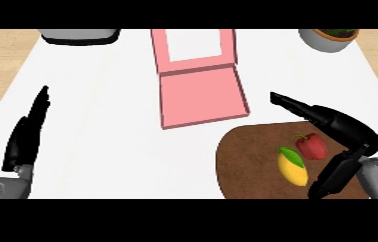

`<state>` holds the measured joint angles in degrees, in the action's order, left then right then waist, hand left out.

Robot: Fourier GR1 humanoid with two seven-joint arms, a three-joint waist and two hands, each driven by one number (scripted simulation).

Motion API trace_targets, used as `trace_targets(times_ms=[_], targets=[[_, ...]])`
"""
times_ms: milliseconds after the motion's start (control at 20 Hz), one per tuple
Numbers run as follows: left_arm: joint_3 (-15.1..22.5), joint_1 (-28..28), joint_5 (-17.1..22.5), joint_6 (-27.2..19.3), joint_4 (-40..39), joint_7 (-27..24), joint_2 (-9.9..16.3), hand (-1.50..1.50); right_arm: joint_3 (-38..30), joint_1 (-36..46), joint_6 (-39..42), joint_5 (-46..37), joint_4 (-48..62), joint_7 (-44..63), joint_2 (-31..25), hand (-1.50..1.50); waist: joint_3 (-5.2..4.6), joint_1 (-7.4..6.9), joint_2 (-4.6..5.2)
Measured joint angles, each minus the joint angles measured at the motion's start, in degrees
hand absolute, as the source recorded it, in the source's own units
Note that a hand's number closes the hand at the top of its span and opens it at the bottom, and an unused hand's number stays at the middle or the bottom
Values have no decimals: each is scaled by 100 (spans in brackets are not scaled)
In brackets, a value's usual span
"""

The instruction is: Pick the lemon from the cutting board and place it in the cardboard box

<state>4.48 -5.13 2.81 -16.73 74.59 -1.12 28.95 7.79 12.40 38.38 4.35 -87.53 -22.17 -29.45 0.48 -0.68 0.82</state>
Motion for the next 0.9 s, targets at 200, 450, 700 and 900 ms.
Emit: trace_targets(times_ms=[200, 450, 700, 900], targets=[[6, -80, -90, 13, -51, 116, 86, 0, -24, -154, 53, -20, 610, -860, -359, -150, 5, -48, 18], [21, -209, -136, 105, -59, 289, 182, 0, 190, 87, -612, -816, 880, -1731, -899, -150, 4, -136, 10], [15, -322, -167, 152, -152, 267, 181, 0, 840, 433, -1273, -1945, 1011, -2383, -1521, -150, -15, -202, 13], [41, -284, -237, 127, -121, 274, 151, 0, 1417, 802, -1595, -2678, 1223, -2699, -1885, -150, -28, -221, -7]])
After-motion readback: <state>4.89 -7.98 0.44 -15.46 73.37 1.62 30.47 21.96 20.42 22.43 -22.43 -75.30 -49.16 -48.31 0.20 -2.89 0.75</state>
